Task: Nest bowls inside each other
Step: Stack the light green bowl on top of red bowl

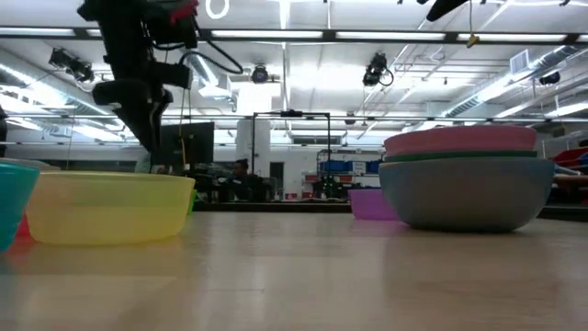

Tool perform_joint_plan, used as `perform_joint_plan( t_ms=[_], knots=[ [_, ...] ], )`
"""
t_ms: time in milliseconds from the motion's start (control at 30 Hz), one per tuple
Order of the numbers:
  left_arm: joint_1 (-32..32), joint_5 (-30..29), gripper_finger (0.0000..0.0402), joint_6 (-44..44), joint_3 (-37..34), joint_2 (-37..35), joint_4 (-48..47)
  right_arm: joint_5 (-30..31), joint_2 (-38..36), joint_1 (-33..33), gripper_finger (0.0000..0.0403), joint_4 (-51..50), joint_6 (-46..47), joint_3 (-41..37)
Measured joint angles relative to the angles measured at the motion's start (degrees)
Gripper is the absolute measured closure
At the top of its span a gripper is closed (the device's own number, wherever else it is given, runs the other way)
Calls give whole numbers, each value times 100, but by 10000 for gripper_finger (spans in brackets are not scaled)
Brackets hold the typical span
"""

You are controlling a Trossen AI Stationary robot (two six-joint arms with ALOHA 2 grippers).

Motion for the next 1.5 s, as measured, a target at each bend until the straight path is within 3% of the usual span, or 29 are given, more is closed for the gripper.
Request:
perform_joint_plan(
  t_ms=[167, 533, 967, 1400, 1500],
  knots=[
    [637, 576, 241, 208, -138, 0, 325, -6, 186, -2, 202, -32, -40, -2],
    [1496, 1030, 241, 614, -613, 0, 737, -9, 358, -2, 202, -38, -57, -4],
    [1546, 1169, 241, 1239, -689, 531, 1226, -9, 362, -2, 201, -36, -33, -4],
    [1757, 1068, 241, 1074, -686, 1515, 1834, -14, 362, -2, 202, -32, -23, -4],
    [1767, 1119, 259, 1082, -686, 1709, 1956, -15, 362, -2, 203, -46, -24, -4]
  ],
)
